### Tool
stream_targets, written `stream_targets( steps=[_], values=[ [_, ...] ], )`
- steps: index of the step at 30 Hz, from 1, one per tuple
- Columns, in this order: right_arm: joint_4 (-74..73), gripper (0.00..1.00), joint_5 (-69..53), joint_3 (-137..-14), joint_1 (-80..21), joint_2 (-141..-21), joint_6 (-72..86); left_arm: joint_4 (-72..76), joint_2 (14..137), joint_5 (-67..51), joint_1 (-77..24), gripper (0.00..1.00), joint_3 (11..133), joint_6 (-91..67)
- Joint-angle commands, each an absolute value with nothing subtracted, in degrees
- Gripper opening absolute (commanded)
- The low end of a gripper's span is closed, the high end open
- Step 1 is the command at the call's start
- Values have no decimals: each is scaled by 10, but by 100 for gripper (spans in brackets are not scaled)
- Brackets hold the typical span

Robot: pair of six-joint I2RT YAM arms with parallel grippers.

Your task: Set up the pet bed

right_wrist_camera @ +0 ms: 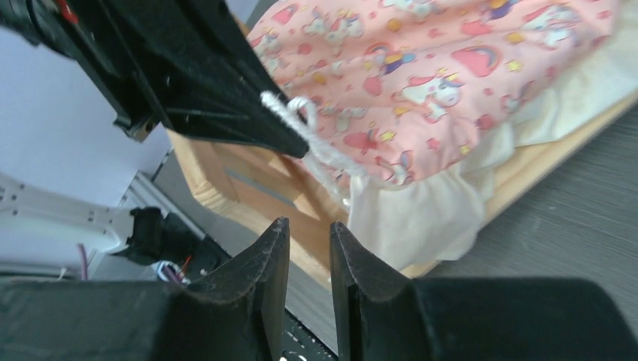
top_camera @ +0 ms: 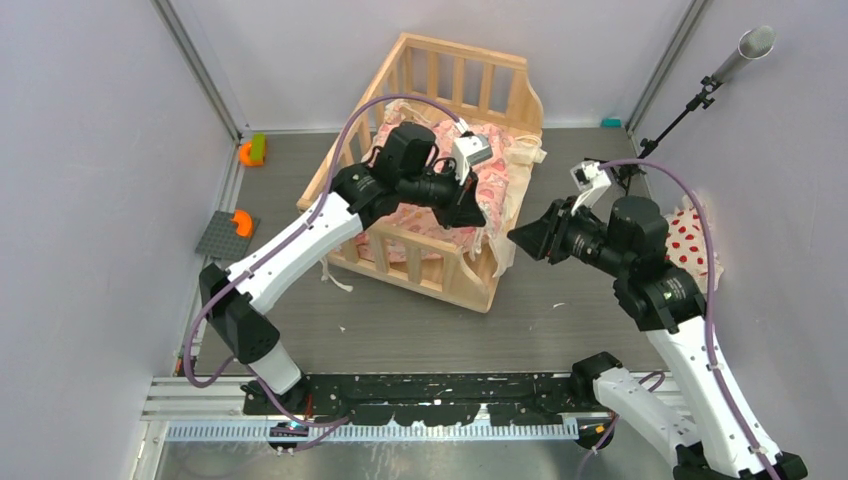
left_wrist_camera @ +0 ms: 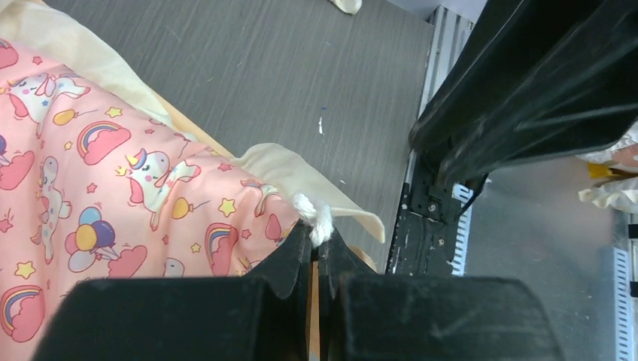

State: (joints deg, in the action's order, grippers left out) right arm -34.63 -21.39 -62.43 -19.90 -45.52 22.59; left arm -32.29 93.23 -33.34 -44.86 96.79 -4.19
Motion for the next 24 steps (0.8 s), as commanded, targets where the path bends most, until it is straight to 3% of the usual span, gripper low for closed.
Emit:
stream_targets(
  steps=[1,9,24],
  values=[
    [-254,32,-322,-581,-198,-455,244,-398,954,-371,-445,0,1035,-35],
    [-99,32,-368,-494,-199,-486,381,-603,1059,-378,-443,0,1214,-3],
    [-24,40,-340,-462,-200,-528,376,-573,1055,-396,-442,0,1201,-12]
  ],
)
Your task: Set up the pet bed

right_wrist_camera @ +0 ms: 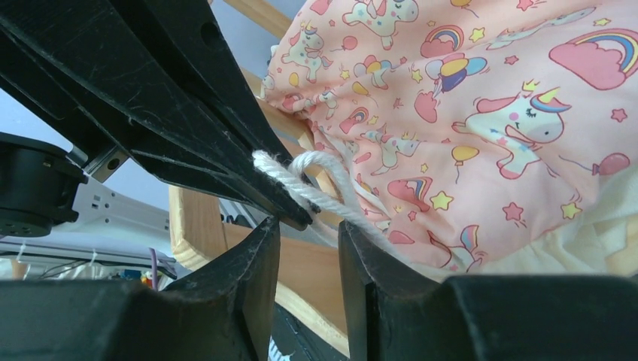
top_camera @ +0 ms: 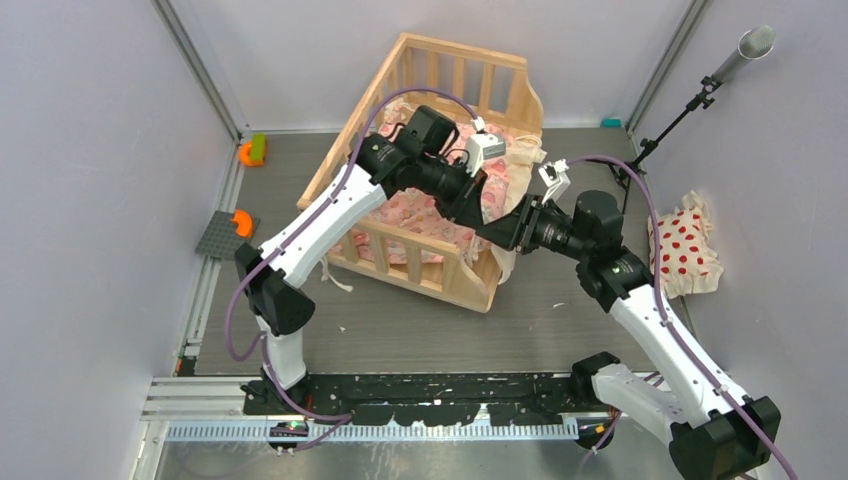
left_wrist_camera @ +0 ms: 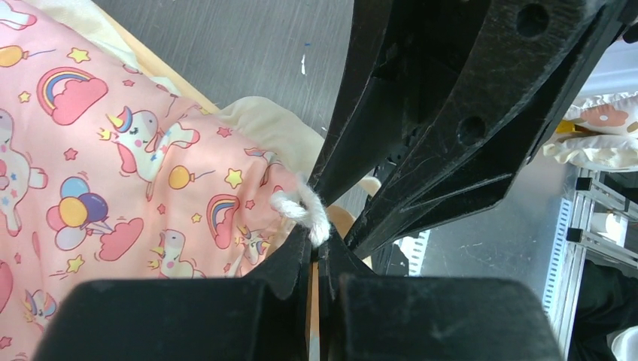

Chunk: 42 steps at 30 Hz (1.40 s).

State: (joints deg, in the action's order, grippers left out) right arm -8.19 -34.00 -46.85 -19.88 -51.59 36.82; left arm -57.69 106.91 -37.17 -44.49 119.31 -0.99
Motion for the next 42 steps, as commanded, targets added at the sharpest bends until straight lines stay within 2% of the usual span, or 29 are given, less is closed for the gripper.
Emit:
stream_targets(
  steps=[1,9,18,21,25,31,33,36,39,42],
  values=[
    [-20,40,-339,-461,-200,-530,377,-572,1056,-398,-442,0,1201,-13],
    [-4,39,-349,-453,-202,-549,375,-556,1051,-414,-437,0,1194,-21],
    [30,31,-359,-441,-208,-560,380,-524,1047,-439,-428,0,1177,-43],
    [34,37,-359,-438,-210,-564,380,-510,1042,-440,-426,0,1169,-52],
    [36,38,-359,-437,-212,-569,377,-499,1038,-445,-421,0,1166,-59],
    [37,32,-358,-434,-212,-568,379,-508,1038,-441,-419,0,1163,-51],
    [37,33,-358,-432,-213,-566,379,-512,1038,-439,-417,0,1161,-48],
    [31,42,-355,-431,-213,-561,376,-514,1035,-437,-414,0,1157,-43],
    [27,45,-352,-432,-212,-555,375,-517,1034,-435,-412,0,1157,-39],
    [23,43,-351,-435,-213,-550,373,-521,1034,-432,-409,0,1158,-37]
  ],
)
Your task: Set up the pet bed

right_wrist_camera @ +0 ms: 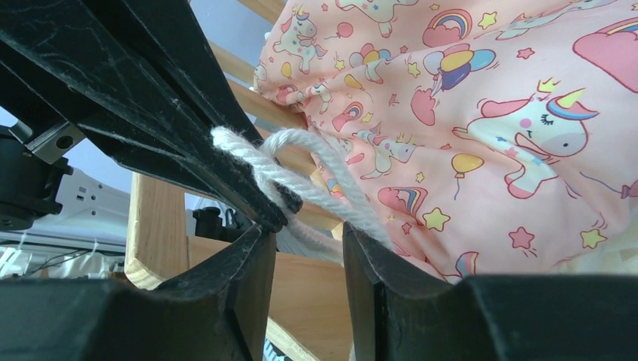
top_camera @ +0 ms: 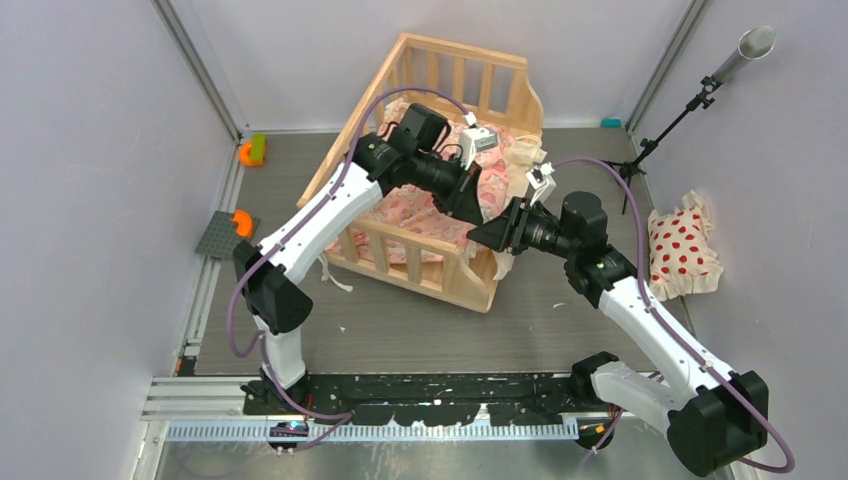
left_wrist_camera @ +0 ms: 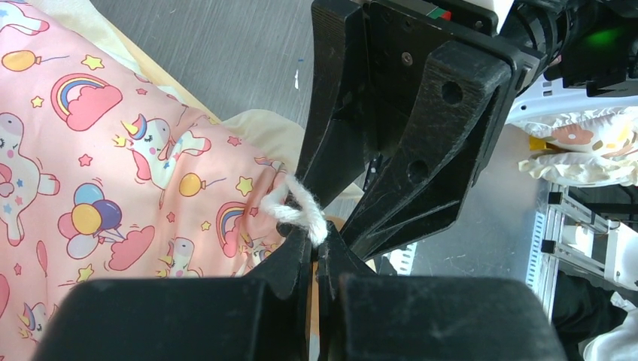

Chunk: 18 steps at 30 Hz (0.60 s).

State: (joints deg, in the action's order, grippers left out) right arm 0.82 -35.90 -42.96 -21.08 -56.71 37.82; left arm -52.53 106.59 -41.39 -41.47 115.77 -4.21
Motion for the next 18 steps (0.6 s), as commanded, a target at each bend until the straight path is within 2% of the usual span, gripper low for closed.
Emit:
stream_targets(
  steps=[1,12,18],
  values=[
    [22,40,-349,-435,-213,-549,373,-523,1034,-431,-408,0,1158,-35],
    [20,19,-355,-437,-213,-548,375,-525,1032,-427,-405,0,1150,-30],
    [18,1,-352,-437,-213,-544,373,-523,1034,-433,-401,0,1150,-31]
  ],
)
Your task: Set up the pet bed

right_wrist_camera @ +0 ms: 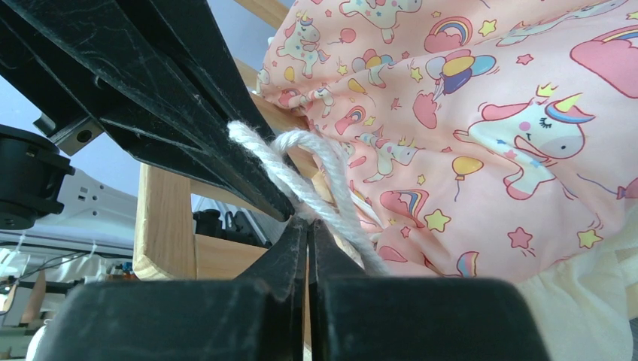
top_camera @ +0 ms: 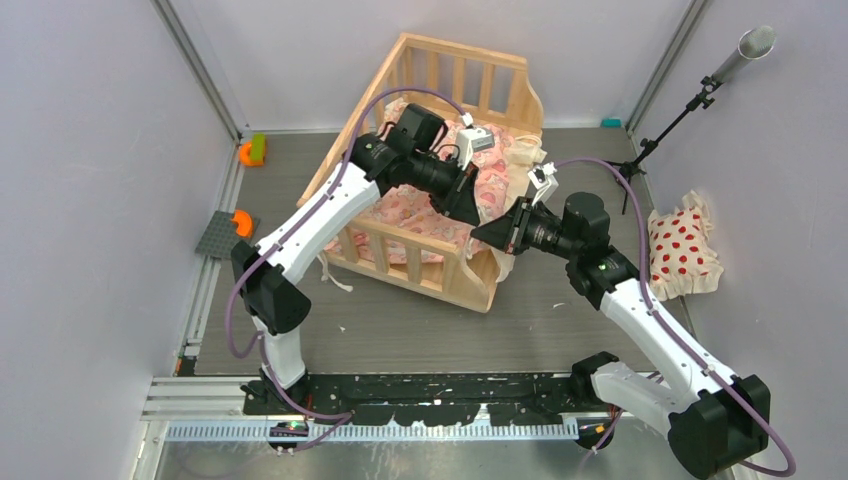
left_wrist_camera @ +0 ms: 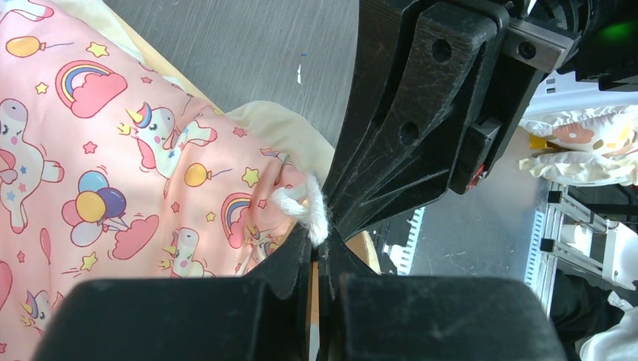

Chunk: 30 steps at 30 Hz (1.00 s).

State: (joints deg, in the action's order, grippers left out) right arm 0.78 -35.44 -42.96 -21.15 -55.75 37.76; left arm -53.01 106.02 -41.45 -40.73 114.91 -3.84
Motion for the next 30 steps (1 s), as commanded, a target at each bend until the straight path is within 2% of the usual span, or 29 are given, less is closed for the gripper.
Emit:
stream_targets(
  steps=[1,5,9,14,16,19,30],
  values=[
    [16,1,-351,-437,-212,-544,371,-523,1034,-435,-400,0,1150,-32],
    [4,1,-339,-438,-213,-539,364,-520,1035,-444,-397,1,1149,-34],
    [-55,0,-324,-445,-213,-525,349,-520,1034,-451,-391,9,1148,-35],
    [-121,1,-304,-450,-213,-489,333,-510,1032,-458,-385,9,1138,-40],
    [-148,1,-296,-451,-213,-474,328,-506,1032,-463,-384,8,1135,-43],
    [-194,1,-286,-459,-213,-457,317,-506,1032,-463,-383,0,1133,-43],
    [-407,1,-211,-507,-213,-377,288,-510,1026,-455,-376,0,1133,-38]
  ],
)
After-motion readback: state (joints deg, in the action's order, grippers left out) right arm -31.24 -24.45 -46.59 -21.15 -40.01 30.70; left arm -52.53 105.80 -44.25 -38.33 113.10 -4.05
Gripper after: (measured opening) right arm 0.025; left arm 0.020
